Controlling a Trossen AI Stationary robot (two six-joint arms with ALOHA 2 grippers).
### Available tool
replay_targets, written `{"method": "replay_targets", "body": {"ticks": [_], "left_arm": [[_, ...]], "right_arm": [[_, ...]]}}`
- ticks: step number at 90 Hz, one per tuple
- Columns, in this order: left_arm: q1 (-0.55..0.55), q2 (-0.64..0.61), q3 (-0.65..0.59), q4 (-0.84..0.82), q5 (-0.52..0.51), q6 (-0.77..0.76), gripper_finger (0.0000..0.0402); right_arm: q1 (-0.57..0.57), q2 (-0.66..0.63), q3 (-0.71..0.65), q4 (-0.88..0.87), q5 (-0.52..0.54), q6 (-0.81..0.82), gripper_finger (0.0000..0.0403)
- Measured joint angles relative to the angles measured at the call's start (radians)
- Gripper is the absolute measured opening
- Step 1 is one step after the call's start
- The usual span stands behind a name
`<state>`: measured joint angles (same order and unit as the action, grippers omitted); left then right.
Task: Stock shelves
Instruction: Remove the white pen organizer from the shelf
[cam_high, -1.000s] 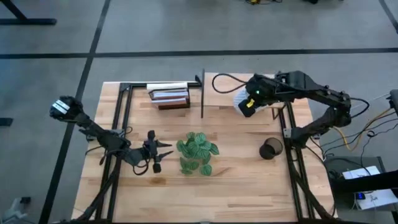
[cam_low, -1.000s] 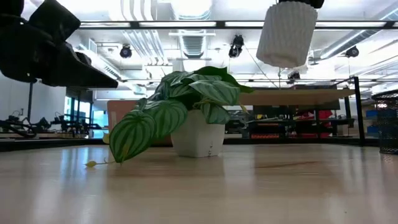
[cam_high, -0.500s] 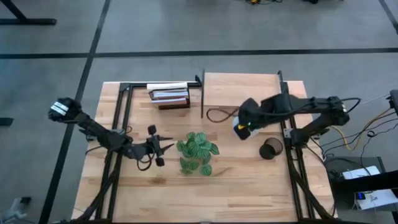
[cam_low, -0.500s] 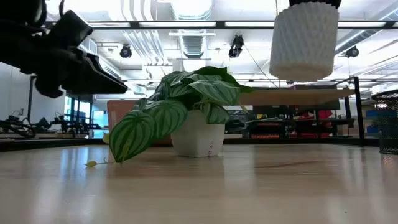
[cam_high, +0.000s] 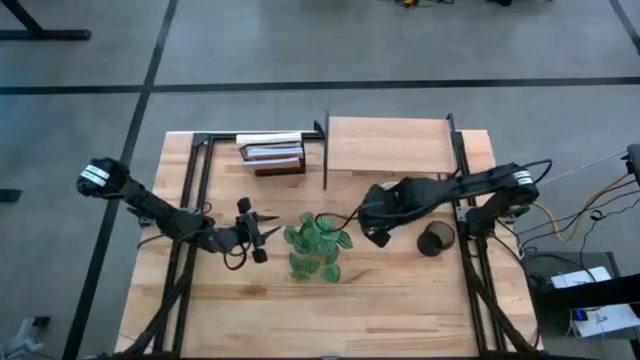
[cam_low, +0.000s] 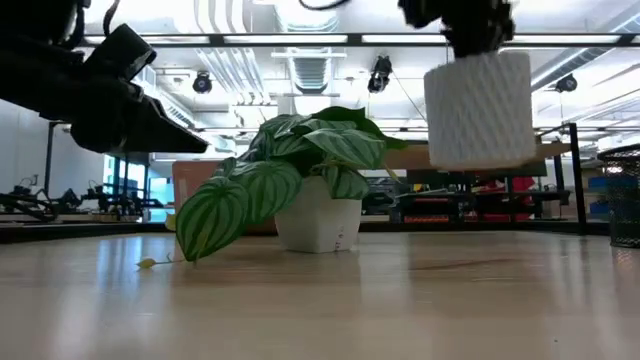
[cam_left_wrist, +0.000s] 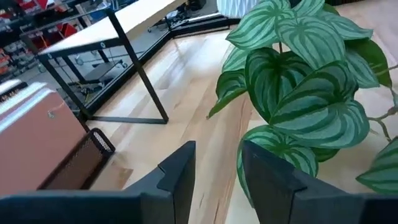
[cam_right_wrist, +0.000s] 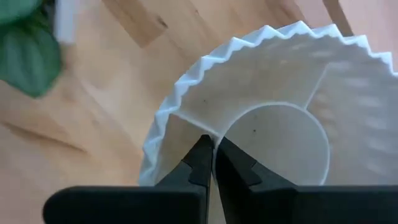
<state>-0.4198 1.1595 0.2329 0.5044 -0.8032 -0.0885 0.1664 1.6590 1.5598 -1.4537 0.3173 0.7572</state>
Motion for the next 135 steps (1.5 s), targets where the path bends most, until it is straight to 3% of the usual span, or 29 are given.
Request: {"method": "replay_targets", "body": {"ticks": [28, 49, 72, 135], "left_arm": [[0.0, 0.0, 0.0, -0.074, 0.001, -0.14, 0.0101], [0.0, 0.0, 0.0, -0.074, 0.001, -0.157, 0.0111], [0.0, 0.0, 0.0, -0.072, 0.001, -0.156, 0.0121], [0.0, 0.0, 0.0, -0.072, 0.0, -0.152, 0.0108]], "right_arm": [[0.002, -0.055, -0.142, 0.061, 0.0, -0.026, 0.0], [-0.001, -0.172, -0.323, 0.204, -0.01, -0.009, 0.0], [-0.001, -0.208, -0.468, 0.209, -0.038, 0.077, 0.0], [-0.001, -0.3, -0.59, 0.24, -0.095, 0.171, 0.0]]}}
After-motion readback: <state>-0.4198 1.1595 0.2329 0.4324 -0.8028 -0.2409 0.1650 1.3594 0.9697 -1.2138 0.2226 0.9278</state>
